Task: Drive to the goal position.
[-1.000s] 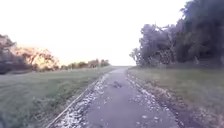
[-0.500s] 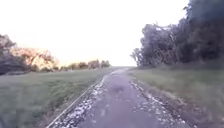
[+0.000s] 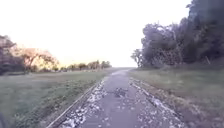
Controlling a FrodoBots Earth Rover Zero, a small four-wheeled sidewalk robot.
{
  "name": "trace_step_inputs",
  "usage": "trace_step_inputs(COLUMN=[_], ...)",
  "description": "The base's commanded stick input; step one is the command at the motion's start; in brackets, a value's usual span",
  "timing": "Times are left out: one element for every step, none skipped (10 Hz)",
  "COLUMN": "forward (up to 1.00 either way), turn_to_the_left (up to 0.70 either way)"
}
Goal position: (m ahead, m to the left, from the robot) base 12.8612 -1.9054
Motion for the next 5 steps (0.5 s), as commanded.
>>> trace_step_inputs(forward=[0.65,0.64,0.63,0.63,0.63], turn_to_the_left=[0.0,0.0,0.0,0.0,0.0])
